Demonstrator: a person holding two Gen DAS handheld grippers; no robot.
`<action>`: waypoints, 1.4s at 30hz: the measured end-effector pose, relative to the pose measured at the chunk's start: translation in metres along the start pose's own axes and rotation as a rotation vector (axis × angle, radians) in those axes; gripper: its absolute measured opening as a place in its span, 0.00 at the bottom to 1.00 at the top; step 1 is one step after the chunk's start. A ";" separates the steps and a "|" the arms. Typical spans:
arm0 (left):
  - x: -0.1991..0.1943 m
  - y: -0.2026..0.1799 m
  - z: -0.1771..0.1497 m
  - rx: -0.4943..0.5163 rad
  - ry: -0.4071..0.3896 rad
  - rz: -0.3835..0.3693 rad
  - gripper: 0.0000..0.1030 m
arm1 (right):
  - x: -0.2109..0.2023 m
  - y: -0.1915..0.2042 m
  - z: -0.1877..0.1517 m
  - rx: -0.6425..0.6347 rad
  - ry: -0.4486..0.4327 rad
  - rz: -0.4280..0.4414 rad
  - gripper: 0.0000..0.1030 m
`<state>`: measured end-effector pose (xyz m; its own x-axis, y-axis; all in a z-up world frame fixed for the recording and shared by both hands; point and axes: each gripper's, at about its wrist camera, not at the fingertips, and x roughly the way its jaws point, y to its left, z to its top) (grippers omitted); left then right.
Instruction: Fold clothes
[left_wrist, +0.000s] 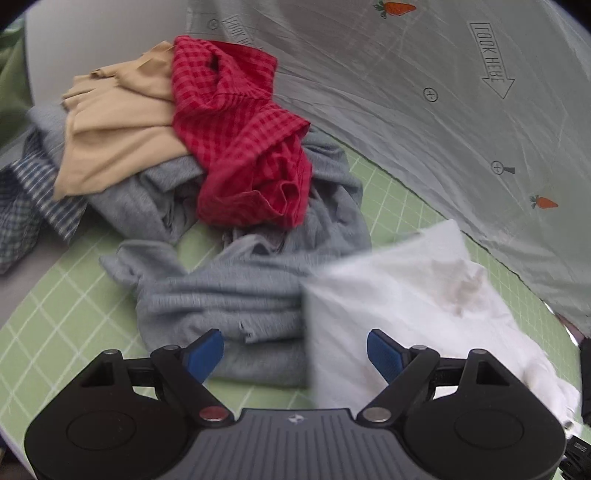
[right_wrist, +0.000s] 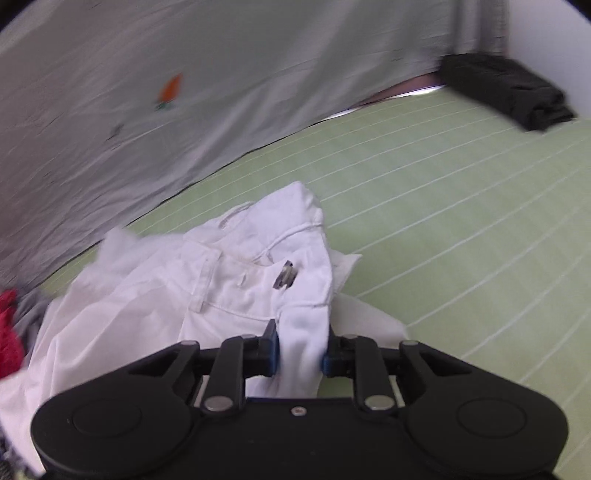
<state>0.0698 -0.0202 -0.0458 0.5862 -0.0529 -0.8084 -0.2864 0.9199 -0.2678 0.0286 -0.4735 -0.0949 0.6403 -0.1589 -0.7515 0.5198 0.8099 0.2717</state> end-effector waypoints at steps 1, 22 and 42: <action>0.000 -0.004 -0.006 -0.009 0.001 0.010 0.83 | 0.000 -0.021 0.008 0.018 -0.014 -0.037 0.21; 0.116 -0.093 0.028 0.483 -0.067 0.213 0.80 | 0.047 -0.057 0.026 -0.204 -0.025 -0.531 0.67; 0.161 0.028 0.127 0.519 -0.092 0.398 0.63 | 0.076 0.016 0.014 -0.234 0.020 -0.797 0.66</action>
<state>0.2523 0.0462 -0.1172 0.5799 0.3418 -0.7395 -0.1055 0.9316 0.3478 0.0935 -0.4807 -0.1388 0.1181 -0.7263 -0.6772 0.6810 0.5555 -0.4771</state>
